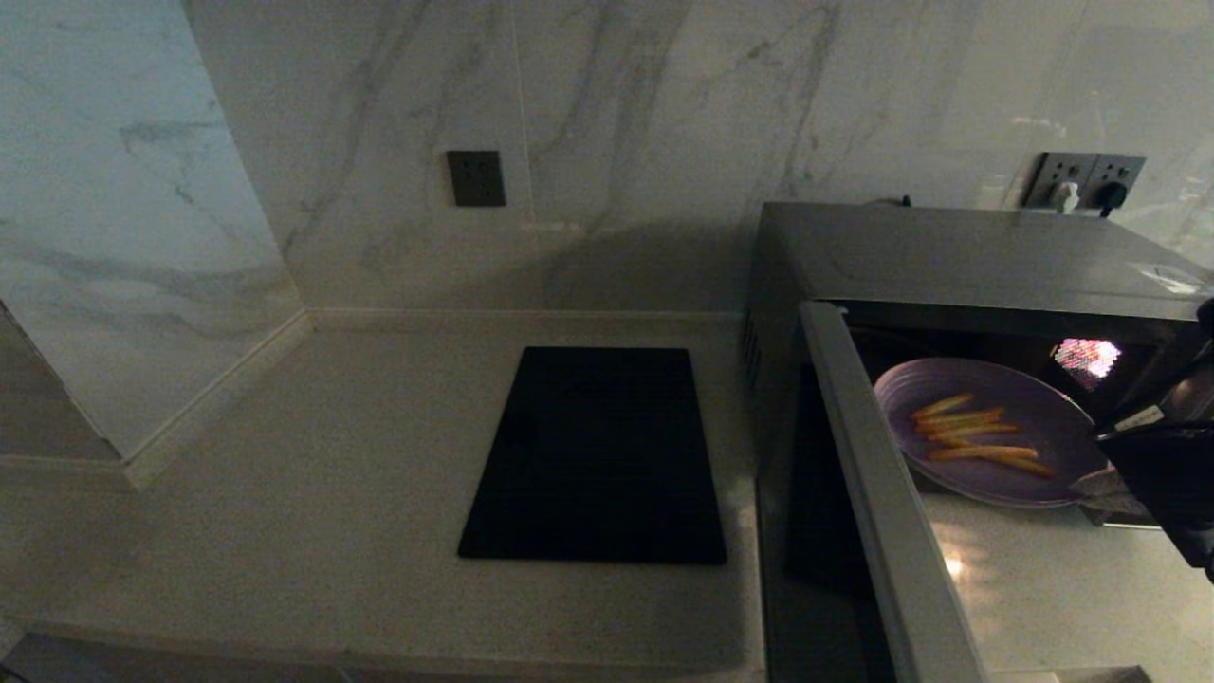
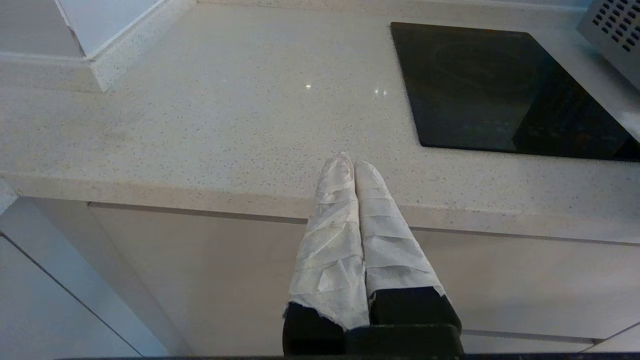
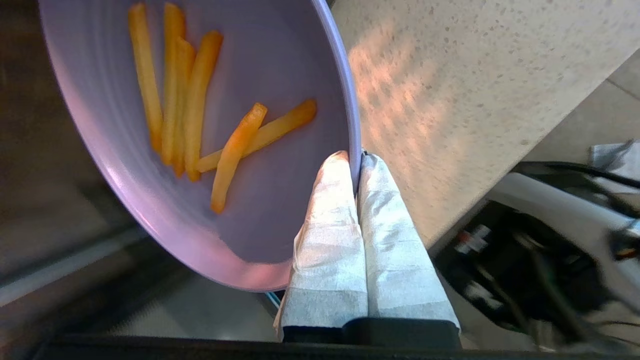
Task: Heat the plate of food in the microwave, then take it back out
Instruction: Put the plate in the microwave oven
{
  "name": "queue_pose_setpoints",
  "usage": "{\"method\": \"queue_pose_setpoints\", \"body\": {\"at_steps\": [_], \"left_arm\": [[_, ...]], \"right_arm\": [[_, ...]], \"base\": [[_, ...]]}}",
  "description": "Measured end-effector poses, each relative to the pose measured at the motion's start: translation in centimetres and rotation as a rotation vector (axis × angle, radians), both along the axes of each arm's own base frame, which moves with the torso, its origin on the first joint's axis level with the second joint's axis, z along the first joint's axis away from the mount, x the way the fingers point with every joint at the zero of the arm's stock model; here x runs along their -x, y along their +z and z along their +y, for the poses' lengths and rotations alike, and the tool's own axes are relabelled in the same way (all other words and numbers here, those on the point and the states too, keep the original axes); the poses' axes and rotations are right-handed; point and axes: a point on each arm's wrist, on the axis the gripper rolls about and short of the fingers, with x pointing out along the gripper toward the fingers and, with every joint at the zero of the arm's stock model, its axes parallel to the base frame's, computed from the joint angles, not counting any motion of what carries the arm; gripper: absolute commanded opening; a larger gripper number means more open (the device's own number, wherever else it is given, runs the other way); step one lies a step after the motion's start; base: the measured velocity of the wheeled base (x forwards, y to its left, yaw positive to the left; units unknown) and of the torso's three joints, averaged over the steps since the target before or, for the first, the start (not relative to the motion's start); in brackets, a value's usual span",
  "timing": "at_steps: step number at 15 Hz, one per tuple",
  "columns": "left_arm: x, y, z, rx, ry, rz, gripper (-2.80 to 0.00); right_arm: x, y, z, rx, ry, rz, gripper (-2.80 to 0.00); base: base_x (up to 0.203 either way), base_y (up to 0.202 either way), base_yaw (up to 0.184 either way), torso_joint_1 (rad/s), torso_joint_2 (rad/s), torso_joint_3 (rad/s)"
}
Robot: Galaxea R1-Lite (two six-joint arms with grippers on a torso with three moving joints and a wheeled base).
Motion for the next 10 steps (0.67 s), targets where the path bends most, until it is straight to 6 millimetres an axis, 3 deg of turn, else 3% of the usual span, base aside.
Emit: {"method": "queue_pose_setpoints", "body": {"at_steps": [4,10], "left_arm": [[0.0,0.0,0.0,0.000,0.000,0.000,-2.80],[0.0,0.0,0.0,-0.001,0.000,0.000,-2.80]], "right_arm": [[-1.5,-0.7,1.6,-0.006,-0.122,-0.006,-2.80],[-3.6,-2.4,1.9,-0.035,-0.162,0.016,-2.80]], "base": [[0.000,0.000,0.000,0.000,0.00,0.000],[0.000,0.000,0.000,0.000,0.00,0.000]]}}
